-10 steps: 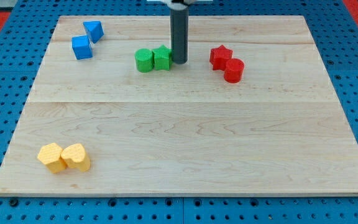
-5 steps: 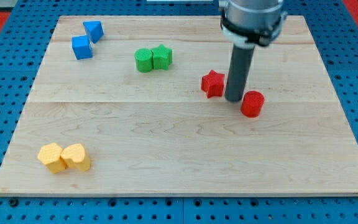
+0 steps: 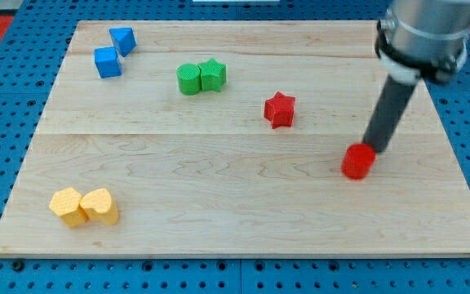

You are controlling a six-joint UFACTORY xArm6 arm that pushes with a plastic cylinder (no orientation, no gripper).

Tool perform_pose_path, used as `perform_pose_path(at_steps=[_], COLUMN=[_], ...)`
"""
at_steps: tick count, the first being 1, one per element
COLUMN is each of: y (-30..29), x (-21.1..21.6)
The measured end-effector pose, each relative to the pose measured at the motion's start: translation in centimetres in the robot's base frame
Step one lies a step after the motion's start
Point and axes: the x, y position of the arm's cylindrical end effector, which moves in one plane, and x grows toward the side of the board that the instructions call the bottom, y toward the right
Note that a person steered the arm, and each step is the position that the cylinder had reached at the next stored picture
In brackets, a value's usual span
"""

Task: Push the red circle diagnol right to the red star

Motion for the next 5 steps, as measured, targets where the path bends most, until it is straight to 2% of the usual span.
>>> perform_pose_path(at_steps=[1, 2, 3, 4, 5], y=[0.7, -0.2, -7.3, -2.4, -1.4], x=[2.4, -2.8, -2.9, 0.2, 0.4])
